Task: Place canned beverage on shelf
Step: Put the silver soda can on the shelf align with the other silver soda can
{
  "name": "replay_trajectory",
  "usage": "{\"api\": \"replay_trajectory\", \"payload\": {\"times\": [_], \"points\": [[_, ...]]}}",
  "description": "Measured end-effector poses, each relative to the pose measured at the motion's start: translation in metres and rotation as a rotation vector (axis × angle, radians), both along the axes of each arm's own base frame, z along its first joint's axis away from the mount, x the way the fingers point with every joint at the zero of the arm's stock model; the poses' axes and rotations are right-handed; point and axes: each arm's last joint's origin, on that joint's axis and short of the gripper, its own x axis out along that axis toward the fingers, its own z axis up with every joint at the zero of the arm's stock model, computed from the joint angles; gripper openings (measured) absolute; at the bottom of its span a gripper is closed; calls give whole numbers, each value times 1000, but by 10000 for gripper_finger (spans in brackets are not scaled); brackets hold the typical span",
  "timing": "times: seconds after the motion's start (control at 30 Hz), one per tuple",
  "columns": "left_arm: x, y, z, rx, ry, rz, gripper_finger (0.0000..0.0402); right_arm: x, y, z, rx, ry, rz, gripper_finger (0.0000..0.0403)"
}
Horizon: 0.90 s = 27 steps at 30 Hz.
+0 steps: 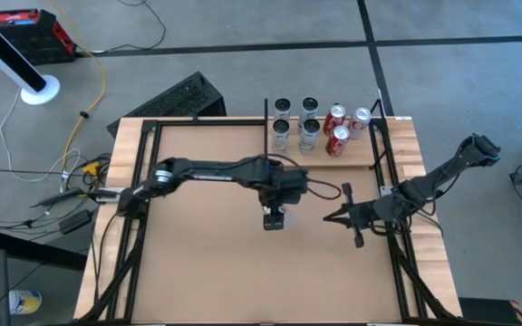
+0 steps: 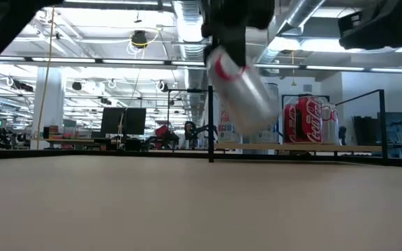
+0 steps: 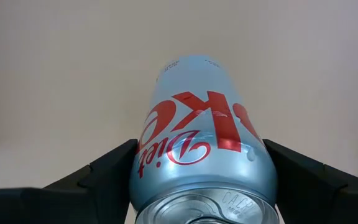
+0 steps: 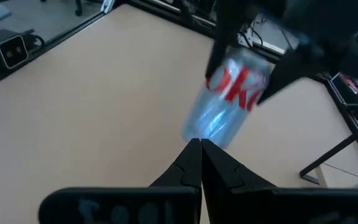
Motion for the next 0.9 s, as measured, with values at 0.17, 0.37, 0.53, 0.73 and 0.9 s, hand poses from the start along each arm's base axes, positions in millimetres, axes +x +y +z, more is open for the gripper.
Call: {"api": "replay_trajectory", "payload": {"times": [0.17,0.37,0.53,0.73,0.9], "points": [[12,11,-25,81,119,-9,291,0,0,-3,-9,8,-1,26],[17,17,-44,72,172,-59,291,2,1,-3,38,-2,-19,26],[18,15,-42,79,146,-92,303,5,3,-7,49,23,-32,26],[18,16,-42,73,151,-75,335,11,6,-11,51,34,-42,27],[18,16,-42,73,146,-71,341,14,8,-13,49,39,-44,27]]}}
